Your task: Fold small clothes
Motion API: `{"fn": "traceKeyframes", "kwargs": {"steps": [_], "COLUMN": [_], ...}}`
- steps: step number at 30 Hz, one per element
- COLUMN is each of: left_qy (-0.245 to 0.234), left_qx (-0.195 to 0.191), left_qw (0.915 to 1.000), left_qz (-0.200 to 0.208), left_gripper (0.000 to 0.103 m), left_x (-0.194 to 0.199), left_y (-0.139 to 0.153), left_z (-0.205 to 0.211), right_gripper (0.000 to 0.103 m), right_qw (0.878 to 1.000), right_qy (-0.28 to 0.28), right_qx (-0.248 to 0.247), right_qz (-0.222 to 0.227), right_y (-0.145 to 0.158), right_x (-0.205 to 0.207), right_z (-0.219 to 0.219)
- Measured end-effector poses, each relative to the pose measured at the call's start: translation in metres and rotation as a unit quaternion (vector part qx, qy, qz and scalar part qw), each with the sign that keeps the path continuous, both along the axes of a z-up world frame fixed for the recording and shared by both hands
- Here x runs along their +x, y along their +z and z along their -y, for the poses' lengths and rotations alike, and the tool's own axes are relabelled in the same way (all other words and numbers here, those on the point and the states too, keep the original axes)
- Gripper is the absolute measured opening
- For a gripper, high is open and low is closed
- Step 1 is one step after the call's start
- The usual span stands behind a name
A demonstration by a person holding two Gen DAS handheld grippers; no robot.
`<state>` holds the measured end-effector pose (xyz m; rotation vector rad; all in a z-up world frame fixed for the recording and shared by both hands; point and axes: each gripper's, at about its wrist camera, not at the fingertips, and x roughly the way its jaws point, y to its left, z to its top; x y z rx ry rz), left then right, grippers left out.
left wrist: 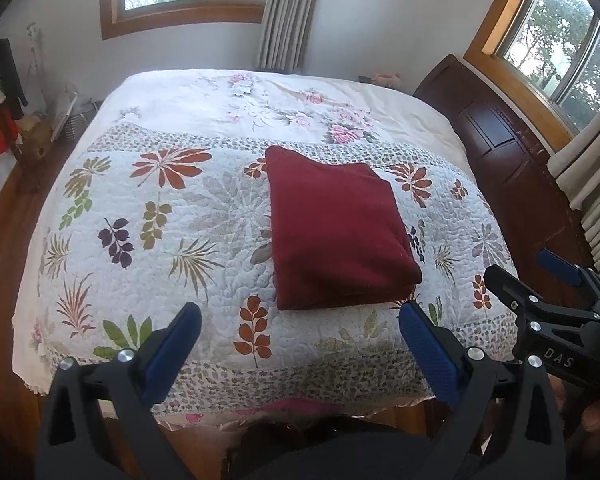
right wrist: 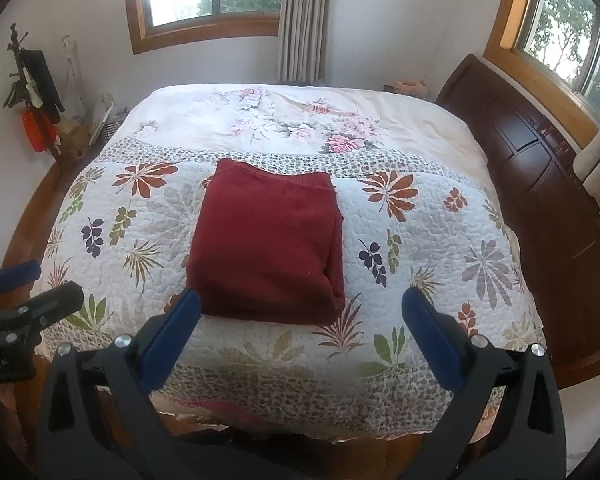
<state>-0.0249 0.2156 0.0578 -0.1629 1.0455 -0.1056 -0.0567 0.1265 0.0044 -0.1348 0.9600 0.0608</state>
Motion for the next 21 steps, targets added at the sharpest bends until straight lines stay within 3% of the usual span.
{"fn": "traceKeyframes", "kwargs": {"steps": [21], "left_qy": [-0.004], "left_qx": [0.005], "left_qw": [1.0], "left_qz": [-0.004], "left_gripper": [0.099], "left_x": [0.011], "left_y": [0.0], "left_z": [0.005], "right_gripper": [0.1], "right_qw": [1.0], "right_qy": [0.009], "right_qx": [-0.001], "right_qz": [0.007], "right_y": [0.002], "right_x": [0.011], "right_z": [0.002]}}
